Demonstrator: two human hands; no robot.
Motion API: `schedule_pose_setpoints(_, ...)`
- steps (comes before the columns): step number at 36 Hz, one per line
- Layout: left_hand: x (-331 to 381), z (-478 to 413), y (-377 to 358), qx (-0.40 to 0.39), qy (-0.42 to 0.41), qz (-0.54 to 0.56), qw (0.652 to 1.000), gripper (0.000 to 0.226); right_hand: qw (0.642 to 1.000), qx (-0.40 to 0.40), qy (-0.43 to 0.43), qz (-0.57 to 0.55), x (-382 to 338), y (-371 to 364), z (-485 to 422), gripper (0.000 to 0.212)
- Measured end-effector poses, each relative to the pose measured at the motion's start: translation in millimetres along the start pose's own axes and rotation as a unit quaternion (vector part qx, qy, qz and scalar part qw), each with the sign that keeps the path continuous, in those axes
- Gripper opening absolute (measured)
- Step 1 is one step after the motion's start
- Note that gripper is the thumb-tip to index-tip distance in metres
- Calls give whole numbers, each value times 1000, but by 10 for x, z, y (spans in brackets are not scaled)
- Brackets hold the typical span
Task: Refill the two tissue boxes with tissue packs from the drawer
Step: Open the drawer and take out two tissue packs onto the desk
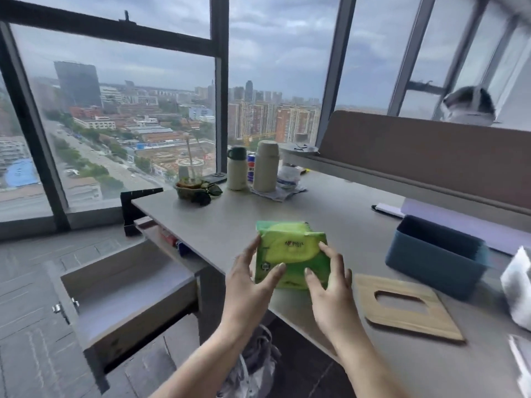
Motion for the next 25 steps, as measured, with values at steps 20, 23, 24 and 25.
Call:
schedule_pose_setpoints(20,-65,-183,140,-94,84,-83,989,40,976,26,42,212,30,234,-133,25)
schedule_pose_setpoints(23,-41,-263,481,-58,78,-49,994,25,975,38,124,181,-212,-2,-139,26)
schedule_pose_setpoints(24,-41,-280,599,-46,78,-43,995,21,974,34,145,169,-295,-100,-142,26)
schedule_pose_setpoints(25,-40,-291,715,-35,79,-33,996,18,974,26,165,153,-377,-209,-148,25)
Point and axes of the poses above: each hand's wrist, its own z-axis away from the middle knuckle, its own y-axis out of the back of the hand, x = y × z, the point moved 4 cm from there along -z, towards the middle knuckle, and after that the axes turned 11 degrees about y, right-handed, at the moved point
